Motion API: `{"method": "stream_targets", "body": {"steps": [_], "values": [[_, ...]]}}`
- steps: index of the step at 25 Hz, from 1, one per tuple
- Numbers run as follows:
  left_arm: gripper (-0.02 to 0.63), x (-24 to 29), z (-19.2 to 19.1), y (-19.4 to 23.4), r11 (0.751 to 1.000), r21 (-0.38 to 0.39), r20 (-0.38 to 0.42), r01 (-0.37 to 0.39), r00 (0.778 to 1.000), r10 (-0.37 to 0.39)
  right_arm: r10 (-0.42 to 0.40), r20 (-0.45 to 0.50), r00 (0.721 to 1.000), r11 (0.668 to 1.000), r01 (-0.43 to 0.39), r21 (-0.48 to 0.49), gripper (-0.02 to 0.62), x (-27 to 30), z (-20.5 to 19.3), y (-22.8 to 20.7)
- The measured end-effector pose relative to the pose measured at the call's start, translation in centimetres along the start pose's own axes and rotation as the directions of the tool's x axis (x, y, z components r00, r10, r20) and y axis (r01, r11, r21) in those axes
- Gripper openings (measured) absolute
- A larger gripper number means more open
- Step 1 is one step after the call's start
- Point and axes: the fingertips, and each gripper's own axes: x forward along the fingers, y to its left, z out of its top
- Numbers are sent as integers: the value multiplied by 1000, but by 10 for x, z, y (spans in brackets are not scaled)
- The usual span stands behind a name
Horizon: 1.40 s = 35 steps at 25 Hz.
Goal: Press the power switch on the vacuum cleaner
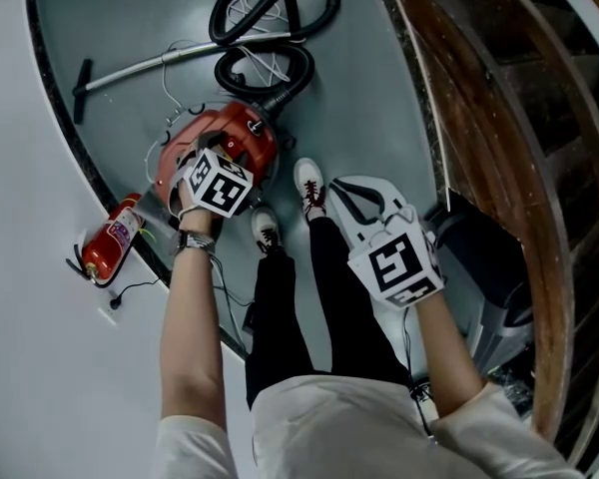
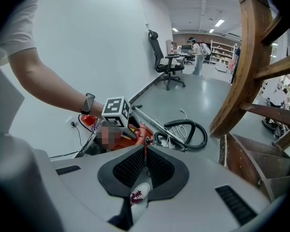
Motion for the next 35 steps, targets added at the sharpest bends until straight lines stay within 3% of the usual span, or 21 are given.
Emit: {"method": "stream_targets", "body": {"steps": [14,25,35], "values": [[268,6,-5,-4,1000,20,-58,-9,998,10,-13,12,1000,1000,13,19,31,-7,-3,-7],[264,-1,-7,-2,999,6,-27,-43,999,43,3,0,1000,1000,-3,-27,31,-12,2,-14],[243,-43,-20,3,995,5,4,-98,995,98,10,16,1000,997,-9,-74,31,-27,21,-20]]}}
